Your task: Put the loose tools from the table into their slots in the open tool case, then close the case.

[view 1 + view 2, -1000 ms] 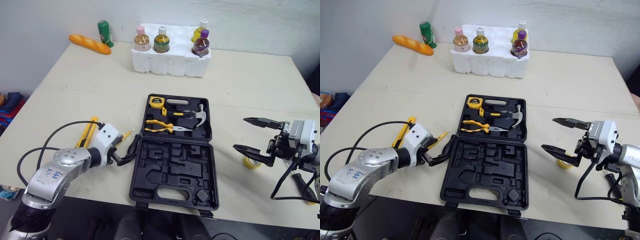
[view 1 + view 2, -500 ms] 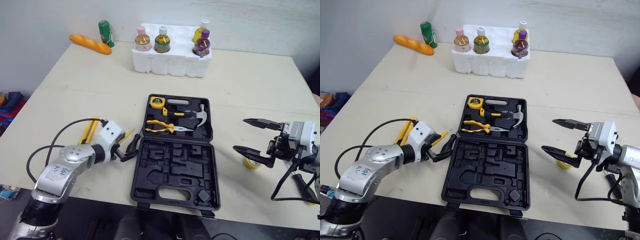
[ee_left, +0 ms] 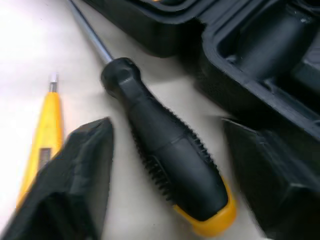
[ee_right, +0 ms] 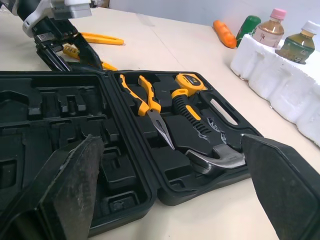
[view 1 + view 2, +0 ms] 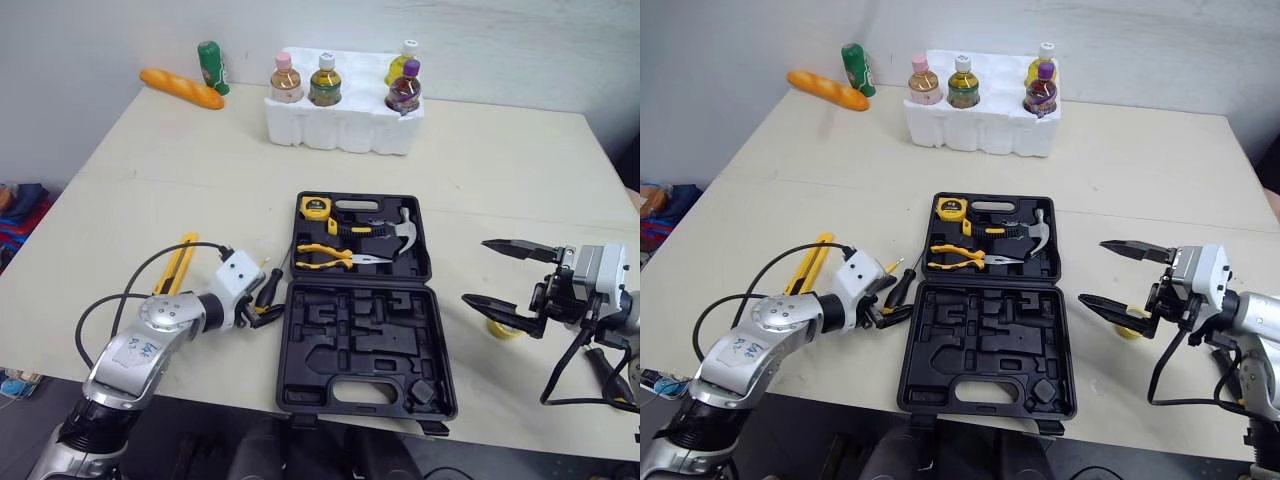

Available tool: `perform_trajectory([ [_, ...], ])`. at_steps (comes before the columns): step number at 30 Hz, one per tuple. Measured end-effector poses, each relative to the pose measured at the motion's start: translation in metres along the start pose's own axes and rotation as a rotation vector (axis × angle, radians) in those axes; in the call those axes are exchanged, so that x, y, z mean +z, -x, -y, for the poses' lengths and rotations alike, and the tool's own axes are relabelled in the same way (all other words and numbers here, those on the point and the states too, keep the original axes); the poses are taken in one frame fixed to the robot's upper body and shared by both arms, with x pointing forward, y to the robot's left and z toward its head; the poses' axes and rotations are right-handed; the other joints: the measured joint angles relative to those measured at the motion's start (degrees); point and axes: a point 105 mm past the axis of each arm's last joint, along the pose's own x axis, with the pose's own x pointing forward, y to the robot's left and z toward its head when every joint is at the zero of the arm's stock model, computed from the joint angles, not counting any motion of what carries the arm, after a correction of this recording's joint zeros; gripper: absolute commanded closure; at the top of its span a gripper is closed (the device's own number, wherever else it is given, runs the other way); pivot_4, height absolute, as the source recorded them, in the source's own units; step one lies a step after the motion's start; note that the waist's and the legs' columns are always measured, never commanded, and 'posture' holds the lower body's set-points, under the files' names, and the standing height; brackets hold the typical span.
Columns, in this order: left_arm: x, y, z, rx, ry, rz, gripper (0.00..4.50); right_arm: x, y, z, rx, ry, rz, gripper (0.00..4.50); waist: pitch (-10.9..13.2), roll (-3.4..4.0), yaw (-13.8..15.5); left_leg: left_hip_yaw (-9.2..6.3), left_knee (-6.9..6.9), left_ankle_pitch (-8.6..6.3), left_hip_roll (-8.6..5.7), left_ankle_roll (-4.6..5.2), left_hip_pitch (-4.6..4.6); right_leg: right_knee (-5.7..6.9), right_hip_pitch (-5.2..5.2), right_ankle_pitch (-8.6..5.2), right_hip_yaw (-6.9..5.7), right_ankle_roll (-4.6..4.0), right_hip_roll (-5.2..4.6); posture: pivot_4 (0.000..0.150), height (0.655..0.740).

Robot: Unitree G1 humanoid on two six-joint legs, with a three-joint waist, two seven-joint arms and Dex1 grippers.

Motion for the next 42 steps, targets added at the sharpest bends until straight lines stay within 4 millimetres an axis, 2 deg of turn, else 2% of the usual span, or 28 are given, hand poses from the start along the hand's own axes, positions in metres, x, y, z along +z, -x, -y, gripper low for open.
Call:
perform_trajectory([
  [2,-0.002,0.003,-0.009,0.040,-0.001,-0.007,2.91,-0.003,-0.001,-0.006,0.006,-0.022,0.002,0.00,0.0,0.00,0.0,-0.06,0.00,0.00,0.00,-0.01,0.01,0.00,0.02,0.00,-0.03,0.00,0.02,0.150,0.7400],
  [3,-0.002,0.005,-0.013,0.058,-0.003,-0.009,3.23,-0.005,0.000,-0.009,0.007,-0.035,0.000,0.00,0.0,0.01,0.0,-0.06,0.00,0.00,0.00,-0.01,0.01,0.00,0.03,0.00,-0.02,0.00,0.01,0.150,0.7400],
  [4,-0.002,0.006,-0.013,0.056,-0.002,-0.009,3.34,-0.006,0.000,-0.011,0.008,-0.043,0.001,0.00,0.0,0.02,0.1,-0.06,0.00,0.00,-0.02,0.00,0.01,-0.03,0.06,0.00,-0.03,0.00,-0.01,0.150,0.7400],
  [9,-0.001,0.002,-0.010,0.051,0.087,0.019,3.35,-0.003,-0.001,-0.013,0.016,-0.039,0.017,0.00,0.0,0.01,0.1,-0.12,0.02,-0.03,-0.03,0.05,0.02,-0.11,0.15,0.02,-0.09,0.03,-0.03,0.150,0.7400],
  [14,-0.004,0.007,-0.015,0.079,0.119,0.012,3.35,-0.005,0.001,-0.015,0.024,-0.051,0.016,0.00,0.0,0.01,-0.1,-0.15,0.01,-0.01,-0.01,0.01,0.03,-0.08,0.15,0.02,-0.10,0.03,0.02,0.150,0.7400],
  [23,0.005,0.029,-0.031,0.163,0.144,0.046,3.35,-0.007,0.004,-0.012,0.007,-0.049,0.016,0.00,0.0,0.01,0.0,-0.16,0.00,-0.01,-0.01,0.01,0.03,-0.09,0.15,0.01,-0.11,0.03,0.01,0.150,0.7400],
  [27,0.024,0.055,-0.039,0.142,0.164,0.120,3.35,-0.005,0.015,-0.006,-0.044,-0.031,-0.005,0.00,0.0,0.01,0.0,-0.17,0.00,0.00,0.00,-0.01,0.03,-0.09,0.15,0.01,-0.12,0.03,0.01,0.150,0.7400],
  [31,0.045,0.076,-0.044,0.101,0.052,0.170,3.35,-0.002,0.039,0.003,-0.097,-0.018,-0.056,0.00,0.0,0.01,0.0,-0.16,-0.03,-0.01,-0.03,-0.01,0.12,-0.24,0.31,0.01,-0.14,0.02,0.00,0.150,0.7400],
  [33,0.052,0.077,-0.038,0.040,0.018,0.208,3.35,-0.004,0.049,0.005,-0.116,-0.020,-0.079,0.00,0.0,0.01,0.0,-0.17,-0.04,-0.05,-0.02,0.00,0.19,-0.34,0.43,0.01,-0.15,0.02,0.00,0.150,0.7400],
  [36,0.060,0.072,-0.026,-0.066,-0.062,0.230,3.35,-0.006,0.053,0.007,-0.127,-0.022,-0.084,0.00,0.0,0.00,0.0,-0.17,-0.04,-0.05,-0.02,0.00,0.18,-0.36,0.44,0.02,-0.15,0.02,0.01,0.150,0.7400],
  [39,0.088,0.063,-0.009,-0.207,-0.179,0.313,3.35,-0.004,0.051,0.009,-0.129,-0.004,-0.075,0.00,0.0,0.01,0.0,-0.18,-0.03,-0.05,-0.02,-0.01,0.18,-0.36,0.46,0.03,-0.14,0.03,0.06,0.150,0.7400],
  [42,0.097,0.057,0.006,-0.319,-0.238,0.331,3.35,-0.005,0.052,0.009,-0.130,-0.008,-0.080,0.00,0.0,0.01,-0.1,-0.16,-0.04,-0.05,-0.01,-0.02,0.16,-0.40,0.44,0.03,-0.10,0.03,0.12,0.150,0.7400],
])
